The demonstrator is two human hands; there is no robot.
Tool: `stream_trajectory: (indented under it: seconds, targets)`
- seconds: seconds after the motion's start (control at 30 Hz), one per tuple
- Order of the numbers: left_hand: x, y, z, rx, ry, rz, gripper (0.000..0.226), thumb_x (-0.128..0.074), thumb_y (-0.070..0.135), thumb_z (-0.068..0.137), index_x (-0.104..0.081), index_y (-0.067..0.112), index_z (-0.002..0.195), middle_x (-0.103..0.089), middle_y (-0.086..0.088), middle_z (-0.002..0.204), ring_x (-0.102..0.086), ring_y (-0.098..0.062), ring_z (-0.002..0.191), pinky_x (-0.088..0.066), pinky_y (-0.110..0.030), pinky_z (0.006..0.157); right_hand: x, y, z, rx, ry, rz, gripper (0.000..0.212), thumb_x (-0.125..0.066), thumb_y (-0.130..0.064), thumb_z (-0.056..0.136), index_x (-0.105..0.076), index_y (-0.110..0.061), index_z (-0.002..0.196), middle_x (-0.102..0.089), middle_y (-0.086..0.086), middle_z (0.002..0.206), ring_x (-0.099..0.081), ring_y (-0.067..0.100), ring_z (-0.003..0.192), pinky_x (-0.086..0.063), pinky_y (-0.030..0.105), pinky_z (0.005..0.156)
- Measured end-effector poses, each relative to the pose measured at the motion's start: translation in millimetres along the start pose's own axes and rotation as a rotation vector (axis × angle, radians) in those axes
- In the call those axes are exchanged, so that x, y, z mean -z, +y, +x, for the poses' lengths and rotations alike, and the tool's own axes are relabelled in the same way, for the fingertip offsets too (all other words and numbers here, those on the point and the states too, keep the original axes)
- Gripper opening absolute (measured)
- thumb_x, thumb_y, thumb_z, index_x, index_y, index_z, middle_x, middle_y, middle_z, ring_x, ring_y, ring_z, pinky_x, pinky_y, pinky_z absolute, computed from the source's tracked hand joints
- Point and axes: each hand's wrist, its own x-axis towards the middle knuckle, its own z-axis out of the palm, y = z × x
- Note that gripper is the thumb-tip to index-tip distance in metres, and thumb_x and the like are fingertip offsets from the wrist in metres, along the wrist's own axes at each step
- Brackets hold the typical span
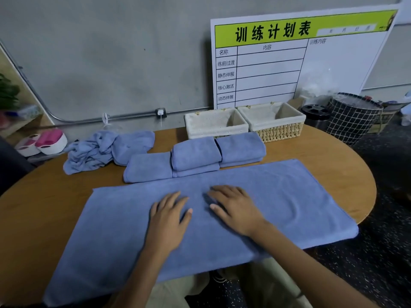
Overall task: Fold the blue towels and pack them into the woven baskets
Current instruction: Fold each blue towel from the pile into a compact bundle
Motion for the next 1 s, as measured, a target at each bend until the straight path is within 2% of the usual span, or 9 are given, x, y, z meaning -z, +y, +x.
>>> stream_trajectory:
  seconds: [0.1,0.2,0.37,0.47,0.57,0.63,0.73,0.9,1.0]
  targets:
    - [2.0,-9.2,-4.1,0.033,-0.061,-0.024,0.065,-0.026,0.062,0.092,-0.064,0.027,0.13,-0.053,0.004,0.147,-0.047,-0.02,0.136,-0.038,-0.048,0.11,-1.4,10.0,-7.4,-0.021,-0.038,-0.008,0.048,-0.033,-0.052,0.099,-0.058,-0.028,0.133,-0.054,-0.002,0.143,-0.05,0.021,0.132,-0.041,0.044,0.104]
    - [12.6,-25.7,-17.0,-0.01,-0.009,-0.136,0.054,-0.037,0.059,0.096,-0.071,0.024,0.119,-0.06,0.008,0.135,-0.058,-0.017,0.122,-0.047,-0.044,0.102,11.5,33.3,-20.4,-0.068,-0.019,-0.02,0.048,-0.034,-0.052,0.098,-0.06,-0.029,0.131,-0.055,-0.004,0.142,-0.051,0.02,0.131,-0.042,0.043,0.103]
    - [33.2,-34.2,-39.2,-0.257,0.141,-0.305,0.026,-0.055,0.038,0.099,-0.073,0.021,0.093,-0.066,0.018,0.105,-0.065,-0.005,0.098,-0.051,-0.029,0.085,26.8,57.6,-43.7,-0.028,0.096,-0.013,0.032,-0.042,-0.039,0.099,-0.067,-0.027,0.115,-0.066,-0.008,0.119,-0.064,0.02,0.106,-0.05,0.04,0.086]
    - [33.5,-32.9,-26.5,-0.211,0.126,-0.281,0.025,-0.057,0.038,0.096,-0.073,0.02,0.091,-0.067,0.017,0.096,-0.065,-0.003,0.092,-0.051,-0.025,0.081,27.4,56.9,-32.3,-0.022,0.132,0.018,0.03,-0.044,-0.038,0.098,-0.069,-0.026,0.111,-0.067,-0.009,0.116,-0.063,0.02,0.099,-0.05,0.037,0.078]
    - [27.0,-40.6,6.5,-0.095,0.141,-0.183,0.031,-0.054,0.04,0.095,-0.075,0.018,0.098,-0.069,0.012,0.101,-0.065,-0.01,0.094,-0.052,-0.029,0.083,26.9,60.7,-2.4,-0.051,0.159,0.04,0.03,-0.044,-0.034,0.096,-0.069,-0.023,0.108,-0.069,-0.006,0.109,-0.063,0.025,0.093,-0.052,0.04,0.077]
    - [19.8,-46.2,27.4,-0.022,0.118,-0.111,0.026,-0.059,0.03,0.096,-0.074,0.013,0.109,-0.07,0.005,0.111,-0.065,-0.02,0.1,-0.054,-0.035,0.086,24.2,66.1,20.1,-0.091,0.117,0.032,0.028,-0.046,-0.029,0.095,-0.069,-0.021,0.109,-0.069,-0.002,0.109,-0.062,0.03,0.095,-0.052,0.043,0.077]
    - [9.8,-47.3,47.7,0.028,0.059,0.032,0.028,-0.064,0.017,0.097,-0.07,0.009,0.122,-0.068,-0.003,0.124,-0.063,-0.032,0.107,-0.054,-0.042,0.09,14.1,70.5,48.9,-0.126,0.025,-0.009,0.03,-0.05,-0.025,0.096,-0.066,-0.021,0.122,-0.066,0.001,0.123,-0.06,0.034,0.108,-0.05,0.044,0.083]
    - [5.5,-50.5,64.9,0.073,0.061,0.088,0.029,-0.06,0.022,0.099,-0.067,0.009,0.124,-0.065,-0.006,0.119,-0.066,-0.033,0.097,-0.054,-0.041,0.075,2.3,78.5,71.4,-0.164,-0.016,-0.082,0.032,-0.055,-0.018,0.096,-0.065,-0.02,0.126,-0.062,0.003,0.125,-0.054,0.034,0.111,-0.048,0.045,0.085]
    - [5.7,-56.4,76.1,0.089,-0.052,0.173,0.035,-0.057,0.031,0.101,-0.062,0.016,0.132,-0.058,-0.008,0.116,-0.066,-0.035,0.089,-0.052,-0.042,0.068,-0.3,83.1,76.3,-0.156,-0.046,-0.116,0.028,-0.055,-0.02,0.097,-0.066,-0.016,0.122,-0.056,0.005,0.116,-0.054,0.033,0.108,-0.047,0.046,0.085]
